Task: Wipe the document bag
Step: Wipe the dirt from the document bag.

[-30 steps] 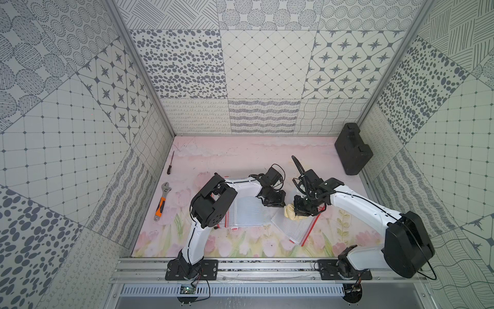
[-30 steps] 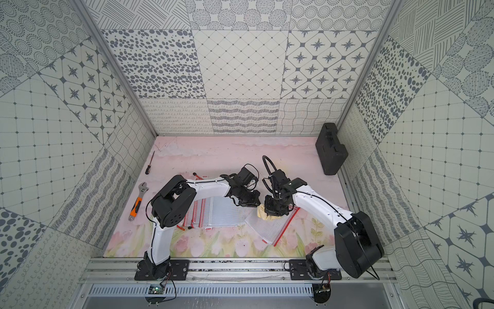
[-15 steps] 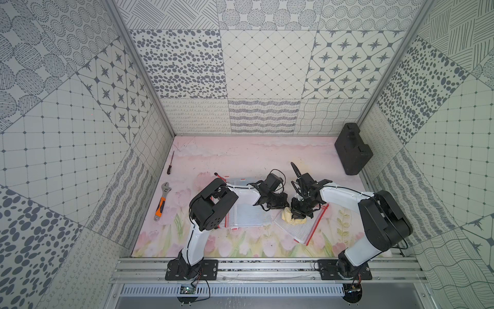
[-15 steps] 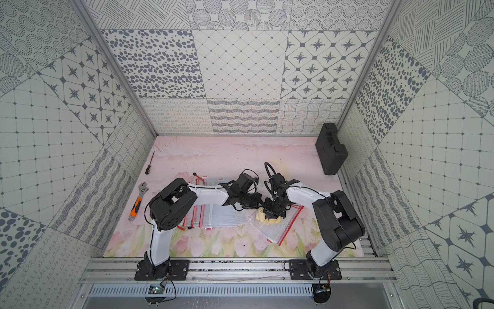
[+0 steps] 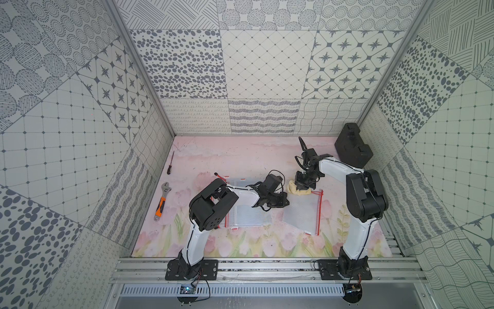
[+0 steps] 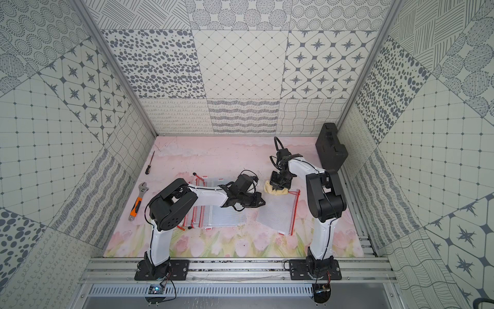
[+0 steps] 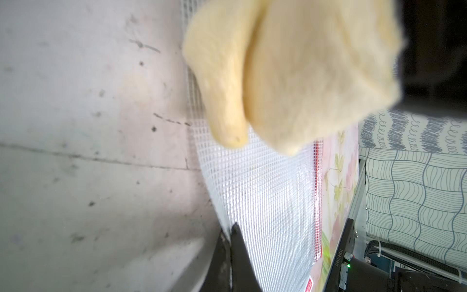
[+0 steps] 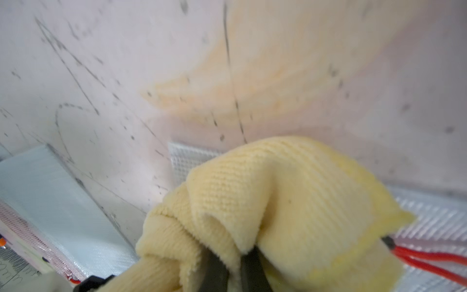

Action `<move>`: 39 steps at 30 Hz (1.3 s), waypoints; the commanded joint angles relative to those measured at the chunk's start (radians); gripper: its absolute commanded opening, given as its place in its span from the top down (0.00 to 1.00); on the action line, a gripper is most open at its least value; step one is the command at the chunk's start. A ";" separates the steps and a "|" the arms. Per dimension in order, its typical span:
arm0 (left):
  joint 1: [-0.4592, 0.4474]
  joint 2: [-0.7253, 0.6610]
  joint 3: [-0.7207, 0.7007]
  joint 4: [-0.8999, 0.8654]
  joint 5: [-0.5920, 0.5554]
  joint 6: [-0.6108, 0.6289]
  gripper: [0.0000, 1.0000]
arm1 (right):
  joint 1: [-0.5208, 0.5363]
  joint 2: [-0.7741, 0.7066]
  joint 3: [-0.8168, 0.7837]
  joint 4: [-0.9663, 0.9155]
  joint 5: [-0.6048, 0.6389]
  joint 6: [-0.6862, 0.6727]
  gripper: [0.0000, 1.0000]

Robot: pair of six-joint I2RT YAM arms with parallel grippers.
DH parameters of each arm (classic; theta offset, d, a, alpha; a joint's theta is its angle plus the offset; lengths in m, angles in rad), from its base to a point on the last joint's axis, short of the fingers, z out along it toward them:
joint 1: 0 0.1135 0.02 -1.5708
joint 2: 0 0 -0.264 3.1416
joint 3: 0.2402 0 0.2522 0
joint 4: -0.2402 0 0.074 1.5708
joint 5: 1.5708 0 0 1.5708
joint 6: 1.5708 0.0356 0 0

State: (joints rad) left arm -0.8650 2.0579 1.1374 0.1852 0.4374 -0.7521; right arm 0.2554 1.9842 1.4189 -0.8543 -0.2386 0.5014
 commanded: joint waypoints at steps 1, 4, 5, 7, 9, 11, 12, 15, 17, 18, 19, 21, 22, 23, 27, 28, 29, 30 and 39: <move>-0.011 0.037 -0.018 -0.227 -0.092 0.008 1.00 | -0.002 0.086 0.132 -0.057 0.082 -0.059 1.00; -0.011 0.042 -0.014 -0.233 -0.097 0.007 1.00 | 0.015 0.102 0.185 -0.085 0.087 -0.060 1.00; -0.011 0.042 -0.013 -0.237 -0.099 0.010 1.00 | 0.031 0.086 0.176 -0.085 0.097 -0.056 1.00; -0.011 0.039 -0.013 -0.245 -0.110 0.012 1.00 | 0.083 0.032 0.121 -0.080 0.106 -0.045 1.00; -0.011 0.037 -0.011 -0.255 -0.120 0.014 1.00 | 0.142 -0.028 0.043 -0.064 0.118 -0.022 1.00; -0.011 0.039 -0.008 -0.261 -0.119 0.017 1.00 | 0.201 -0.075 -0.036 -0.043 0.112 0.010 1.00; -0.011 0.040 -0.008 -0.262 -0.117 0.019 1.00 | 0.228 -0.093 -0.074 -0.026 0.104 0.032 1.00; -0.011 0.045 -0.007 -0.274 -0.120 0.025 1.00 | 0.280 -0.109 -0.151 0.005 0.087 0.074 1.00; -0.011 0.045 -0.008 -0.277 -0.122 0.026 1.00 | 0.281 -0.101 -0.173 0.028 0.097 0.089 1.00; -0.011 0.043 -0.010 -0.277 -0.122 0.026 1.00 | 0.274 -0.088 -0.170 0.028 0.108 0.087 1.00; -0.012 0.041 -0.010 -0.278 -0.125 0.029 1.00 | 0.261 -0.070 -0.154 0.024 0.114 0.077 1.00; -0.011 0.036 -0.013 -0.279 -0.130 0.028 1.00 | 0.221 -0.030 -0.110 0.013 0.122 0.055 1.00; -0.012 0.033 -0.013 -0.280 -0.133 0.028 1.00 | 0.193 -0.006 -0.075 -0.004 0.126 0.039 1.00; -0.012 0.032 -0.014 -0.283 -0.137 0.028 1.00 | 0.168 0.012 -0.046 -0.014 0.134 0.026 1.00; -0.011 0.018 -0.022 -0.285 -0.155 0.022 1.00 | 0.052 0.065 0.093 -0.079 0.137 -0.026 1.00; -0.011 0.013 -0.025 -0.286 -0.162 0.019 1.00 | 0.037 0.065 0.120 -0.092 0.151 -0.037 1.00; -0.011 0.009 -0.028 -0.286 -0.173 0.017 1.00 | 0.027 0.062 0.140 -0.100 0.159 -0.043 1.00; -0.012 0.003 -0.032 -0.285 -0.186 0.012 1.00 | 0.018 0.055 0.155 -0.114 0.155 -0.051 1.00; 0.017 -0.002 0.042 -0.370 -0.307 0.006 1.00 | 0.182 -0.155 0.002 -0.046 0.079 0.011 1.00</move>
State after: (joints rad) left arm -0.8715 2.0434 1.1595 0.1246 0.3641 -0.7551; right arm 0.3641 1.9175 1.4658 -0.9199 -0.1204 0.4870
